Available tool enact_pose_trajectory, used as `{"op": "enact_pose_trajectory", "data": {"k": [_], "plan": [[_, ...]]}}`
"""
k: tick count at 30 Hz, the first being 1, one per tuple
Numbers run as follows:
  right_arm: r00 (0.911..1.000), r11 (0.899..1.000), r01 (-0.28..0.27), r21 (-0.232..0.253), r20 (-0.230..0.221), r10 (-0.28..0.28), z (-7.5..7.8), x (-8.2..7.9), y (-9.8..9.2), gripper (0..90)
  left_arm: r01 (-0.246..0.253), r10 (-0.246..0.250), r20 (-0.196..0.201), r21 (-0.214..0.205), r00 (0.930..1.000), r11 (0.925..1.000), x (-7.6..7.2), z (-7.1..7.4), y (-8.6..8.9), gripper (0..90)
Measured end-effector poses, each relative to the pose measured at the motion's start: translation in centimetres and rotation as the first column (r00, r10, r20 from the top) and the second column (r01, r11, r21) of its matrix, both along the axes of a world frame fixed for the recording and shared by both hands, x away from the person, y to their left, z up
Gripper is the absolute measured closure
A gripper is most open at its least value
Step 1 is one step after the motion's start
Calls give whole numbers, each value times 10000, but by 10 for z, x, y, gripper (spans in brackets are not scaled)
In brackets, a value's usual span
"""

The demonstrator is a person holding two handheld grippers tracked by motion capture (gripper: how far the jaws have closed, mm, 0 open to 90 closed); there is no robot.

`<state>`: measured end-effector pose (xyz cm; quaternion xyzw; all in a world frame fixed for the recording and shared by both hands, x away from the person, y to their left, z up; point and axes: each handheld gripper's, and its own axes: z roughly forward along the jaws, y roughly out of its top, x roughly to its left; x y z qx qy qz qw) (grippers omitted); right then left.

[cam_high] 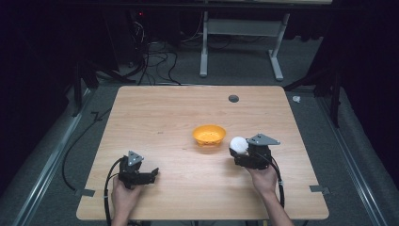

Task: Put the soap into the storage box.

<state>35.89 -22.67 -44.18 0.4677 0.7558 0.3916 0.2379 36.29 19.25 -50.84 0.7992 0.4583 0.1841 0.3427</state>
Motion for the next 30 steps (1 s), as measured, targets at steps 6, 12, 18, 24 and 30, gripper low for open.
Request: {"op": "enact_pose_trajectory", "data": {"k": [6, 12, 18, 24, 30], "plan": [[9997, 9997, -227, 68, 47, 227, 10, 4, 6, 254, -1, 1, 2, -3, 10000, 10000, 0, 0, 0, 89], [9993, 9992, -386, 115, 22, 386, 16, 11, 11, 254, -3, 3, 3, -4, 10000, 10000, 0, 0, 0, 89], [9987, 9986, -508, 131, 1, 508, 21, 17, 17, 253, 0, 0, 3, -7, 10000, 10000, 0, 0, 0, 90], [9976, 9974, -687, 221, -27, 687, 27, 24, 22, 253, 1, -1, 4, -7, 10000, 10000, 0, 0, 0, 90], [9970, 9965, -766, 350, -29, 767, 33, 34, 31, 253, 1, -1, 5, -3, 10000, 10000, 0, 0, 0, 90]]}}
